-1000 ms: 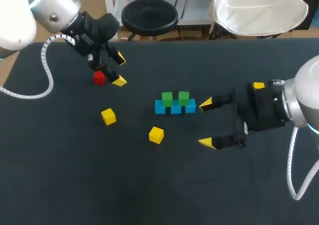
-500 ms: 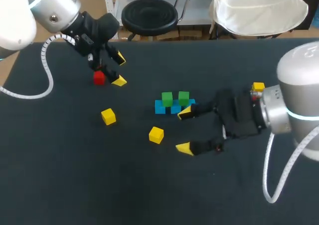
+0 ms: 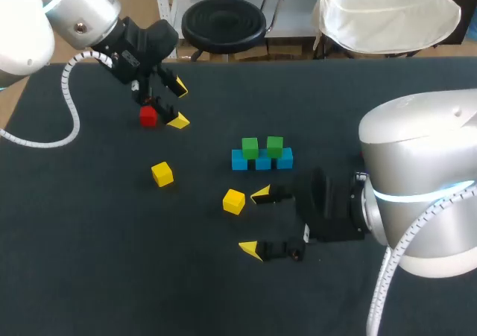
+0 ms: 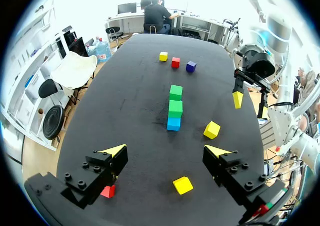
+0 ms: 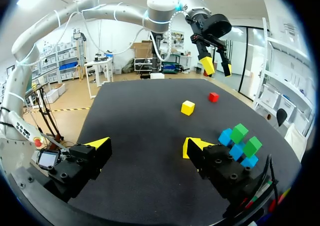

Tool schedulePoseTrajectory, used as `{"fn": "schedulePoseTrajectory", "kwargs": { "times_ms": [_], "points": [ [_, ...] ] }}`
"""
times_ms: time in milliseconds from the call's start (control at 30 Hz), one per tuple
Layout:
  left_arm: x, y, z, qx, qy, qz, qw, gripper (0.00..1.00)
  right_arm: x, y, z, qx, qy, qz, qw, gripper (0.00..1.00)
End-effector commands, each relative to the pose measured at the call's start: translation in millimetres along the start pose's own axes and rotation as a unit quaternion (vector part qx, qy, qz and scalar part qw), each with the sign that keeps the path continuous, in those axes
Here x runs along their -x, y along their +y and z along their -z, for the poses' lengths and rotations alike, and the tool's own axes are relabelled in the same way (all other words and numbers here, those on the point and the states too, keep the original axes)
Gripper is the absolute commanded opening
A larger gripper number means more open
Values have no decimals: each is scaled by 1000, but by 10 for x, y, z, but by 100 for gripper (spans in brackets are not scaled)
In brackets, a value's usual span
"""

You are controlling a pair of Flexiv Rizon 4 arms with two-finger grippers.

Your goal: Place the blue cubes, place green cubes on the blue cubes, place the yellow cubes on the green cubes, then place the red cubes on the yellow cubes, and place purple cube on the red cubes.

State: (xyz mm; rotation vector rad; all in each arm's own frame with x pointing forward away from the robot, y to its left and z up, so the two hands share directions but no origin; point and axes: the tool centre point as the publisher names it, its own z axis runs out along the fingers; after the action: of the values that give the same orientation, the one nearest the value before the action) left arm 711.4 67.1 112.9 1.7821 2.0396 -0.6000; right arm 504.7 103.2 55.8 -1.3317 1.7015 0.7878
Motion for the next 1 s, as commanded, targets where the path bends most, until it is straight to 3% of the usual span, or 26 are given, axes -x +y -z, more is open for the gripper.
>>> {"fn": "schedulePoseTrajectory", "kwargs": {
  "times_ms": [33,633,1000],
  "points": [
    [-6,-4,2,0,-1,-1,1000,100,-123,-84,5,5,-20,-1,1000,100],
    [-6,-4,2,0,-1,-1,1000,100,-309,-341,-283,19,-53,0,998,100],
    [-6,-4,2,0,-1,-1,1000,100,-255,-440,-408,23,-54,5,998,100]
  ]
}}
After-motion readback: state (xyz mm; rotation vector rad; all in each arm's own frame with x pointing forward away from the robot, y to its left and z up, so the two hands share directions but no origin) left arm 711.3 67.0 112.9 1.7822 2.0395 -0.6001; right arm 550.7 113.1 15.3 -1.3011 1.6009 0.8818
